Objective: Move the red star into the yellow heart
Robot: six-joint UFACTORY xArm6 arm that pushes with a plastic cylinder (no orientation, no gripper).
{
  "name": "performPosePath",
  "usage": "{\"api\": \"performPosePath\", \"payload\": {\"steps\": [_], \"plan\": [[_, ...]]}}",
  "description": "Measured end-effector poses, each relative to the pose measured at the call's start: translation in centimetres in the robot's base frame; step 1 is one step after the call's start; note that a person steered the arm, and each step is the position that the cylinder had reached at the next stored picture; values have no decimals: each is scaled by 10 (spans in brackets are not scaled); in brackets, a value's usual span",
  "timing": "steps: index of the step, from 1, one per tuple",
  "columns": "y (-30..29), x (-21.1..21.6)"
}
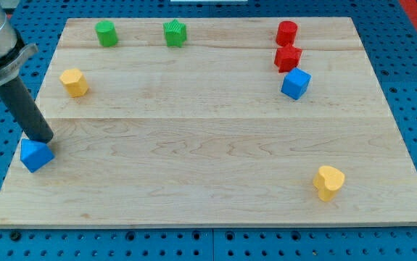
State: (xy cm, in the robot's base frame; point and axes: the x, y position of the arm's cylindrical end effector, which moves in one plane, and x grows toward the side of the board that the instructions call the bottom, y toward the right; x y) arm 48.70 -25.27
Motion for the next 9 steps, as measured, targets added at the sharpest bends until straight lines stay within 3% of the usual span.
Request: {"api": "performPosePath", "payload": {"steps": [1, 3, 5, 6, 7, 9], "plan": [[0, 2], [91, -57], [146, -160], [203, -207], [271, -225], [341, -225]]}}
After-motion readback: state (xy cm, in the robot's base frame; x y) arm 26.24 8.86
